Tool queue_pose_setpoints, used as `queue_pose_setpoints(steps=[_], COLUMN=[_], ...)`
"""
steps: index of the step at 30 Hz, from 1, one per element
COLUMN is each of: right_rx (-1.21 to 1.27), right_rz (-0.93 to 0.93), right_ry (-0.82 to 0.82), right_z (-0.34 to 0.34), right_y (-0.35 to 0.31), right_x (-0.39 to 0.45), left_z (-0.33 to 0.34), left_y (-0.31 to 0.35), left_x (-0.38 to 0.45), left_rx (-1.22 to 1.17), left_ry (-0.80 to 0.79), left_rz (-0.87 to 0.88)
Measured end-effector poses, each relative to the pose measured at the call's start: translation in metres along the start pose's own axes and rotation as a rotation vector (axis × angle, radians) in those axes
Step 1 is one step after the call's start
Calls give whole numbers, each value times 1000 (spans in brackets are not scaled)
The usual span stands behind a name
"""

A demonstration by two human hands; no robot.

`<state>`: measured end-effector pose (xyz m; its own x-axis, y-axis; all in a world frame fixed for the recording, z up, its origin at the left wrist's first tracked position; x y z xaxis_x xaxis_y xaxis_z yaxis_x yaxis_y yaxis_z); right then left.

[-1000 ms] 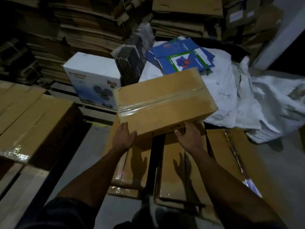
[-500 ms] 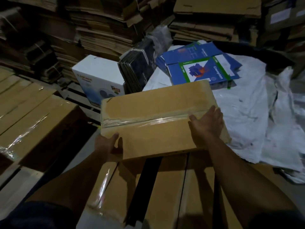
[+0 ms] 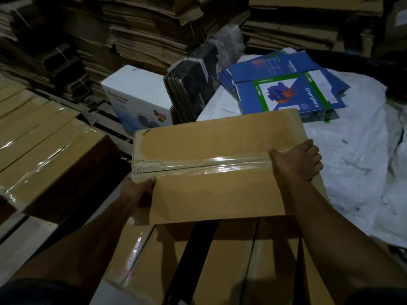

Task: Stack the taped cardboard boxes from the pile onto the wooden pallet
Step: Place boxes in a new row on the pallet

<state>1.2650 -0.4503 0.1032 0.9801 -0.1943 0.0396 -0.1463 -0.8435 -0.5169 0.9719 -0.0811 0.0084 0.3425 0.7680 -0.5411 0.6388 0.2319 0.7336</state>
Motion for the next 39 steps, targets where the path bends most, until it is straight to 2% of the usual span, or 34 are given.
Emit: queue_pose_setpoints(steps=[9,15,21,24,26,28,30,35,39], right_rx=[22,15,-50,-59,-85,-105,-111,-181,-275], right_rz=[-24,75,175,232,268,285,280,266,91], right_ry=[-42,-162,-269,-305,-352,-375,-369,-390,-471], right_z=[-12,-13,-12,-11,-6,0,1,-2,9], right_y=[2,36,68,86,101,113,118,110,77], right_x=[-62,-147,-225,-253,-272,-288,-295,-297,-313], left_z=[-59,-124,-169,-174,-171,-172,-176,-184,-181], left_y=[-35,-65,-100,-100,-107,-123,-135,-147,-146], left_x=[-47,-94,-106,-107,-103,-99,-100,-100,-134], left_rx=[44,135,232,315,476,628,686,668,771], left_ry=[60,80,60,44,33,60,87,133,198], left_rz=[-21,11,-38,3,40,-1,-44,49,142])
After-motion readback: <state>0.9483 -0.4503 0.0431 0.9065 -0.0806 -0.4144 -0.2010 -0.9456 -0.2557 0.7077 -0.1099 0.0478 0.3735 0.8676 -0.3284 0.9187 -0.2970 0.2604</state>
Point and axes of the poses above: each hand's wrist, its own x-axis towards the middle knuckle, its own z-axis out of the palm, y = z × x, the point moved 7 cm from there along x, towards the middle knuckle, and after that the axes turned 7 degrees about x, right-handed, at the moved point
